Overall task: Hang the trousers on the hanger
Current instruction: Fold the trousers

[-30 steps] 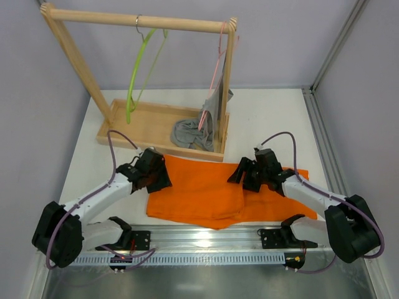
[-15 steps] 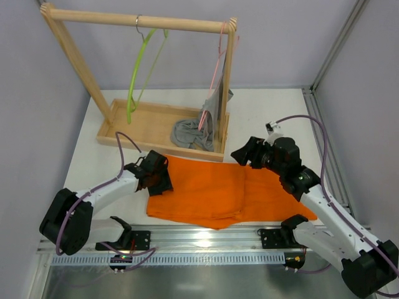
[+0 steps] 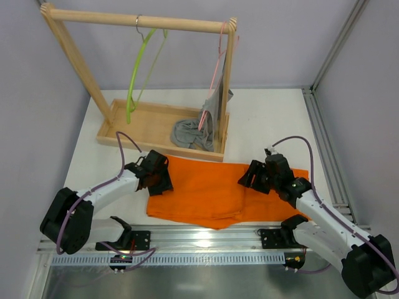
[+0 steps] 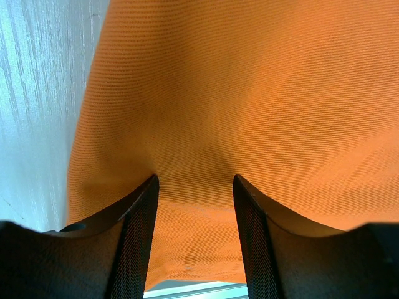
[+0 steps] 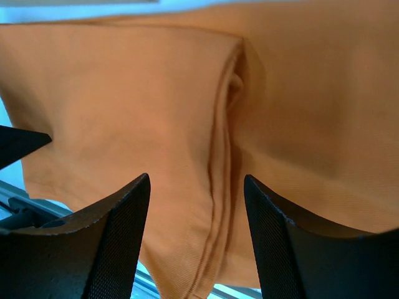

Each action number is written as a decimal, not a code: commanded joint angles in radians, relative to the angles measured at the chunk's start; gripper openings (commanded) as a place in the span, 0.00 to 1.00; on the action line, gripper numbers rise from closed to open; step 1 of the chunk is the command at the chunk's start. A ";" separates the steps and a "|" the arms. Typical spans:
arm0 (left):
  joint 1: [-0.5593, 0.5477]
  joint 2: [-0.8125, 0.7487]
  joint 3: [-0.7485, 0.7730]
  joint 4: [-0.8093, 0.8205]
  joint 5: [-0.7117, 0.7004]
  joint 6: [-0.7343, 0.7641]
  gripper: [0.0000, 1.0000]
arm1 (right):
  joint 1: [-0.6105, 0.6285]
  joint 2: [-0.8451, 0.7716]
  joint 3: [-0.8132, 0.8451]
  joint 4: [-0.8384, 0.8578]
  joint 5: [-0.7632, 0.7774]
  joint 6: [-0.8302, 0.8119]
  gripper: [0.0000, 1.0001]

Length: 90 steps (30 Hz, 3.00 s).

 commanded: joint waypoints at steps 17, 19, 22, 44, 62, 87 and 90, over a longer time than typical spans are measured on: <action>-0.002 0.114 -0.046 0.073 -0.017 -0.020 0.52 | 0.003 -0.043 -0.191 0.243 -0.199 0.143 0.68; -0.002 0.122 -0.049 0.075 -0.018 -0.021 0.52 | 0.005 -0.008 -0.178 0.289 -0.219 0.138 0.67; -0.002 0.133 -0.056 0.081 -0.020 -0.029 0.52 | 0.029 0.008 -0.114 0.278 -0.206 0.111 0.56; -0.002 0.153 -0.087 0.095 -0.023 -0.021 0.53 | 0.172 -0.081 0.121 -0.061 0.114 0.073 0.62; -0.420 -0.102 0.206 0.027 -0.130 0.118 0.54 | -0.230 0.055 0.056 0.083 -0.171 0.070 0.45; -0.939 0.461 0.675 0.205 -0.529 0.414 0.56 | -0.382 0.262 -0.022 0.230 -0.319 -0.013 0.35; -0.939 0.489 0.680 0.204 -0.522 0.422 0.56 | -0.382 0.273 -0.025 0.249 -0.334 -0.015 0.35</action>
